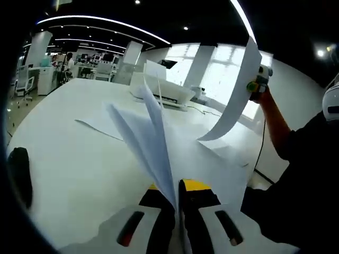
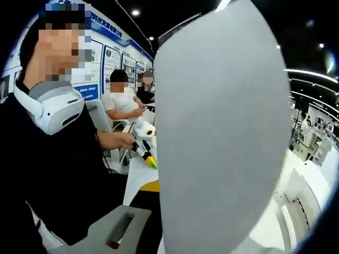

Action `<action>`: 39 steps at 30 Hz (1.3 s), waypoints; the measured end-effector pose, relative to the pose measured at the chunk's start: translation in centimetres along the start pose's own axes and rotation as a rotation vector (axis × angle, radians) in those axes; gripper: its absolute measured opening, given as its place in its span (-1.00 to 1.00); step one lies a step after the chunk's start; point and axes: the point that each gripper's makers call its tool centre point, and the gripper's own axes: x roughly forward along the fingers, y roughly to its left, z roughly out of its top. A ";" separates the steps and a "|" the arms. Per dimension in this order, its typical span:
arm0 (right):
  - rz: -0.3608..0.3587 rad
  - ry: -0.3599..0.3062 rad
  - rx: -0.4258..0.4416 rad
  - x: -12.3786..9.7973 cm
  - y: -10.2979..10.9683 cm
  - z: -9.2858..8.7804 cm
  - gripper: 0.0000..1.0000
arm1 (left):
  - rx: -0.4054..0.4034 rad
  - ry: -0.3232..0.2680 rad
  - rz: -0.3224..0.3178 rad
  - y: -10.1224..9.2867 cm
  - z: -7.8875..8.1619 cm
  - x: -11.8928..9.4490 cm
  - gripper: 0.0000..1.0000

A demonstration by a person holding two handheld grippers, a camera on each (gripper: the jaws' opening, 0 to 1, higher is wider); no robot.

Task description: Organize the stack of printing papers by aligning and flattening the scattered papers on the table

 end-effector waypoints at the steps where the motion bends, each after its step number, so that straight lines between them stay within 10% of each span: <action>1: 0.013 0.031 -0.001 -0.2 0.3 -0.2 -1.00 | 0.000 0.000 0.000 0.0 0.0 0.0 -0.85; 21: 0.340 0.355 -0.029 -1.7 5.3 -1.9 -1.00 | 0.008 -0.003 -0.005 0.0 0.2 -0.1 -0.85; 39: 0.403 0.556 -0.062 6.2 2.8 -6.1 -1.00 | 0.018 0.009 0.001 -0.1 0.4 0.3 -0.85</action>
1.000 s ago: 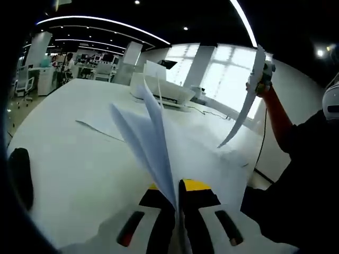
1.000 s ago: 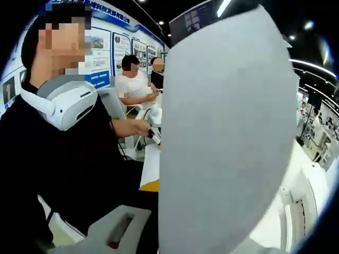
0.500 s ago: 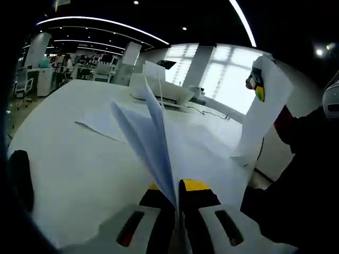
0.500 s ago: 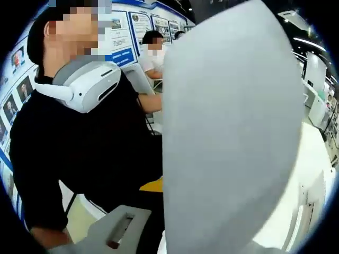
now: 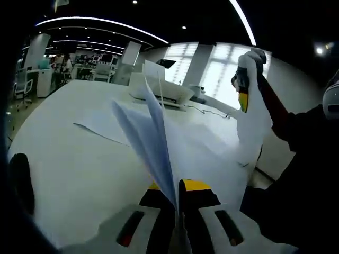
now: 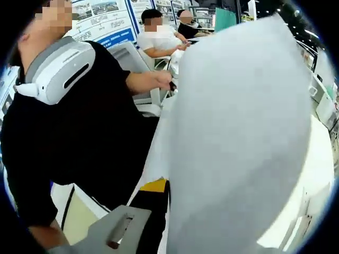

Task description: Organize the stack of printing papers by aligning and flattening the scattered papers on the table

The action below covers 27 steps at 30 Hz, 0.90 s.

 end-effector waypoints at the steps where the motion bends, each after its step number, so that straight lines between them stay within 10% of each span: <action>1: 0.001 0.004 0.000 0.3 -0.3 -0.1 -1.00 | 0.001 0.001 0.001 0.0 0.0 0.0 -0.85; 27: -0.034 0.074 -0.041 5.4 -5.1 -0.9 -1.00 | 0.009 0.000 -0.005 -0.3 0.1 0.4 -0.85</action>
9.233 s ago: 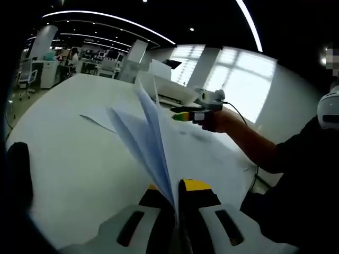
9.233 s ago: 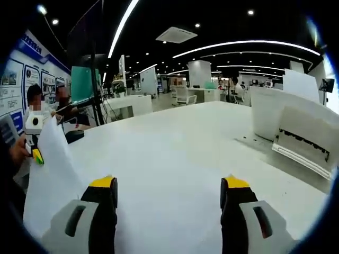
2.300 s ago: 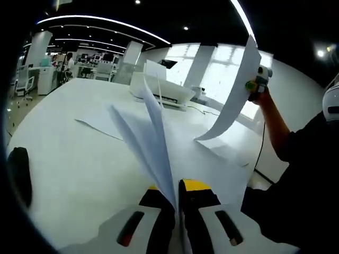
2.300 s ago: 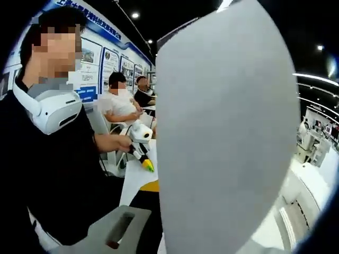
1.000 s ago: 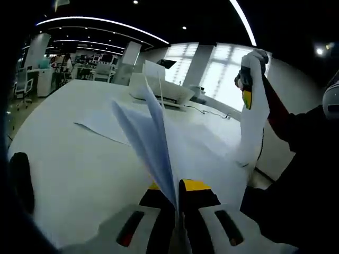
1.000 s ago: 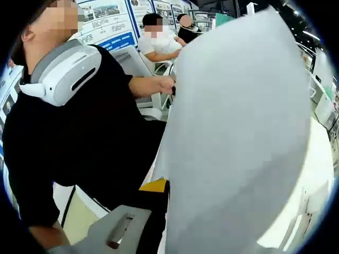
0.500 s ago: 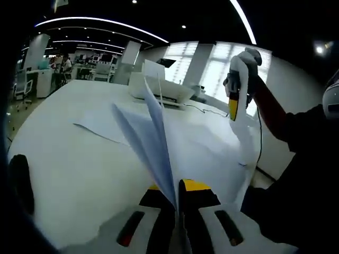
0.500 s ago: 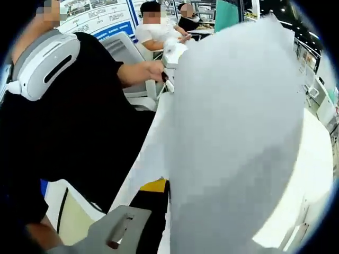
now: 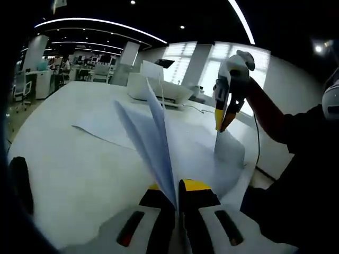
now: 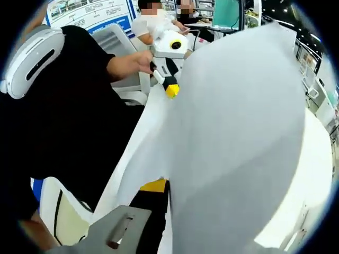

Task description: Organize the stack of printing papers by aligning and flattening the scattered papers on the table

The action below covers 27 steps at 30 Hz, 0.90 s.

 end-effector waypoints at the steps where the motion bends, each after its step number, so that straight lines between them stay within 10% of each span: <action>1: 0.000 0.002 -0.001 0.2 -0.2 0.1 -1.00 | 0.001 0.001 -0.001 0.0 -0.1 0.0 -0.85; 27: -0.007 0.136 -0.011 5.2 -2.2 0.0 -1.00 | 0.013 -0.019 -0.044 -1.0 0.7 -0.5 -0.81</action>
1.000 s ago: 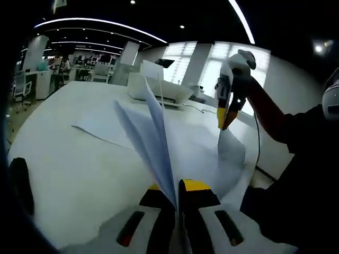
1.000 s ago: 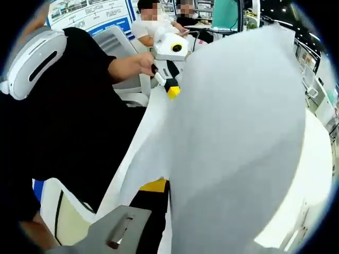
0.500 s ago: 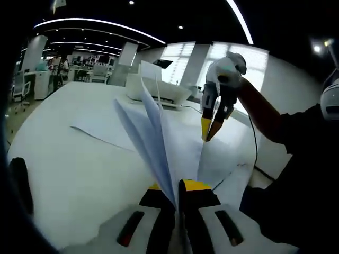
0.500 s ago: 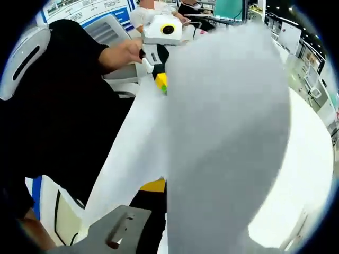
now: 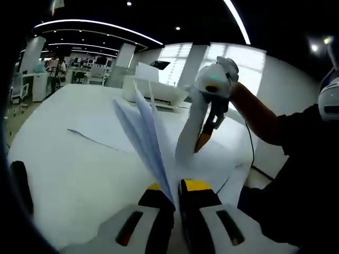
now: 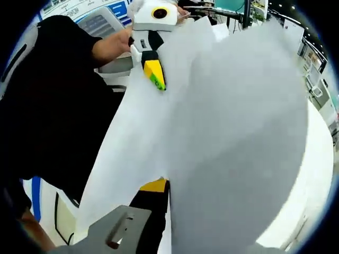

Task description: Organize the stack of printing papers by aligning and flattening the scattered papers on the table

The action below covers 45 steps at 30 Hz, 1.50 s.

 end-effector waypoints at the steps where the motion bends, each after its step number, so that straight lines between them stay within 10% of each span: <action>1: -0.002 0.004 0.000 0.1 0.0 0.0 -1.00 | -0.004 -0.006 -0.010 -0.2 0.1 0.0 -0.80; 13: -0.003 0.024 0.006 0.9 -0.6 -0.4 -1.00 | -0.032 -0.023 -0.108 -2.1 0.4 0.4 -0.56; 45: 0.089 -0.018 -0.026 2.4 2.3 4.8 -1.00 | -0.030 0.008 -0.113 -2.8 0.0 1.7 -0.55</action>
